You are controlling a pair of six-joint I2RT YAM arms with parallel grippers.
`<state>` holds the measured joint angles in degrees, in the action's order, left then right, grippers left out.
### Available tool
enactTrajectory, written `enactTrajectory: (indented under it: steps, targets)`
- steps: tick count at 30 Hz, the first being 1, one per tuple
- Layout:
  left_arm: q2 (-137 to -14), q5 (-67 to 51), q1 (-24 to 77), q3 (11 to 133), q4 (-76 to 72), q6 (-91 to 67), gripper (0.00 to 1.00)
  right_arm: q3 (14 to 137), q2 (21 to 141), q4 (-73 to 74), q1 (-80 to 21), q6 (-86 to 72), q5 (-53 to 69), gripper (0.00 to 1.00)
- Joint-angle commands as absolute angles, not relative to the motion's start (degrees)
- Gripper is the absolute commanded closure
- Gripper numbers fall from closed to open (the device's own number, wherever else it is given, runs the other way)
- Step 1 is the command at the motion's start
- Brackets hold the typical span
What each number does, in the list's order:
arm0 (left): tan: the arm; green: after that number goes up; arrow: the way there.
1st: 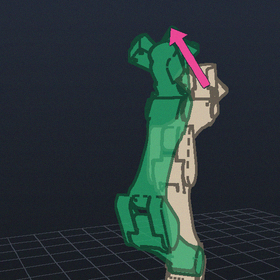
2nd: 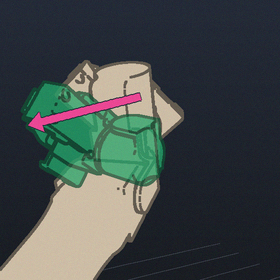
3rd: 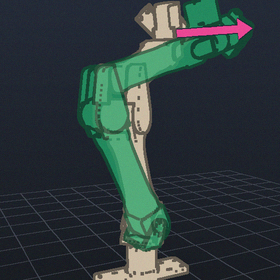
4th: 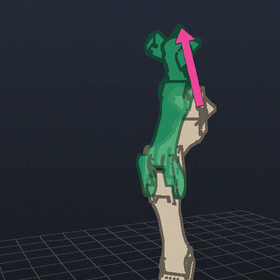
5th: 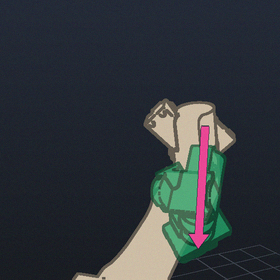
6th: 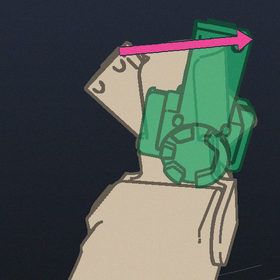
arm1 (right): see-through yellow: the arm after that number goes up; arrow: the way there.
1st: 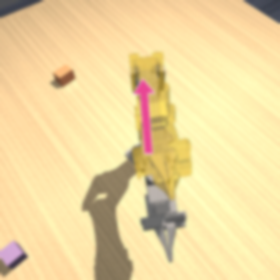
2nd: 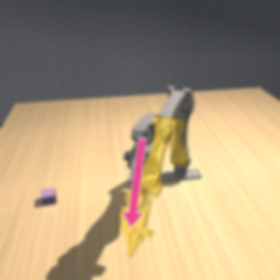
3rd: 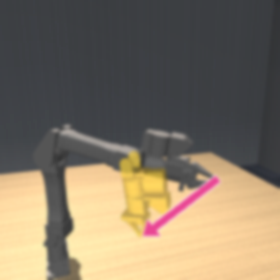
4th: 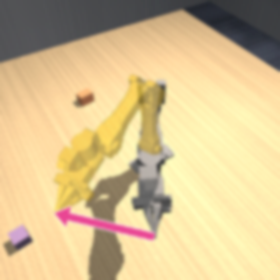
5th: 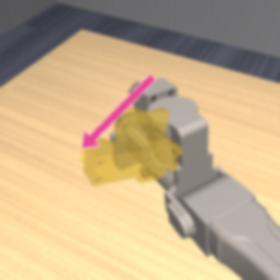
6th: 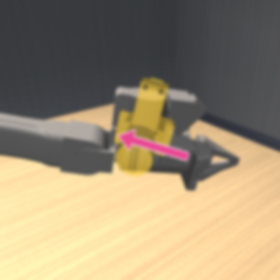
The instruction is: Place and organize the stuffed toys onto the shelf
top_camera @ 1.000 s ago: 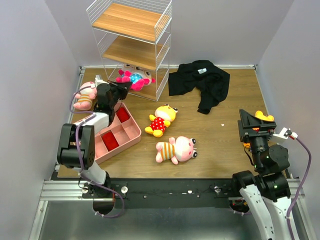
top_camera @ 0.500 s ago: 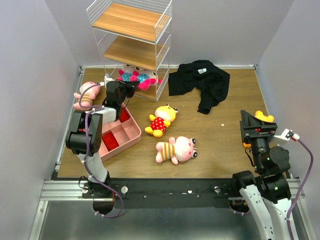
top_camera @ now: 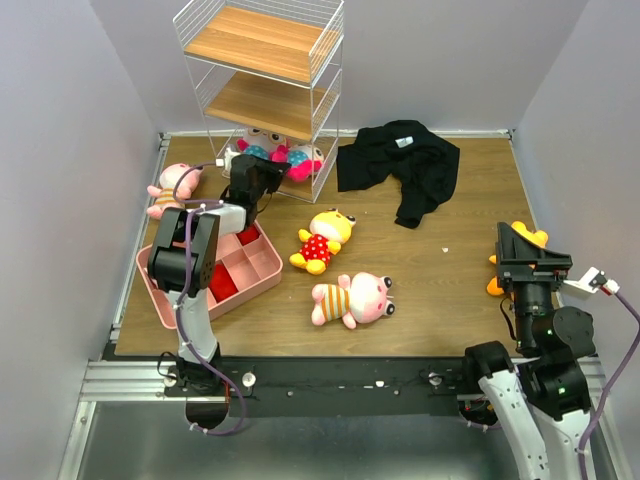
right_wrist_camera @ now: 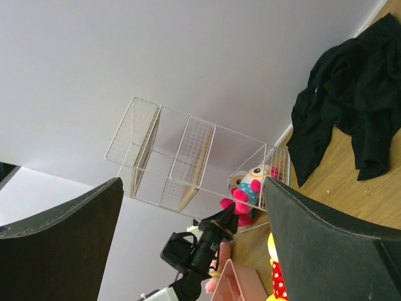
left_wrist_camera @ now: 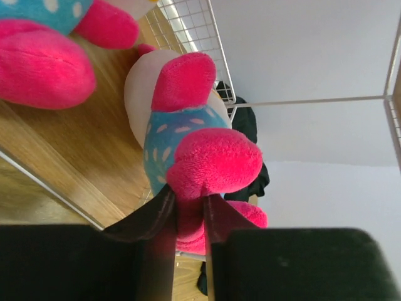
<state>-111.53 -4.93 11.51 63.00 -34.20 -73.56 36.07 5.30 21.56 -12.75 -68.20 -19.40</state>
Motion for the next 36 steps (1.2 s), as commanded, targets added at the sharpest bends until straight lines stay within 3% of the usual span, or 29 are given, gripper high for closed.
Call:
enactTrajectory:
  steps: [1,5,12,29,36]
  targets:
    - [-113.7,-1.7,12.7,67.0,-30.2,-70.7,0.69,38.2,4.3,23.9,-12.6,-65.7,-23.4,0.00]
    - [-114.2,-0.4,12.8,67.4,-28.7,-70.1,0.50,39.2,4.0,25.0,-12.7,-64.9,-23.9,0.00]
    - [-112.9,2.0,13.2,69.3,-24.0,-67.2,0.38,39.2,2.6,25.2,-12.7,-64.6,-24.5,0.00]
    - [-109.0,8.8,13.2,74.6,-3.8,-64.6,0.24,41.8,1.0,28.7,-12.6,-64.6,-24.7,0.00]
    - [-107.0,10.5,13.2,74.8,-0.1,-64.2,0.23,43.0,0.5,30.2,-12.7,-65.5,-23.8,0.00]
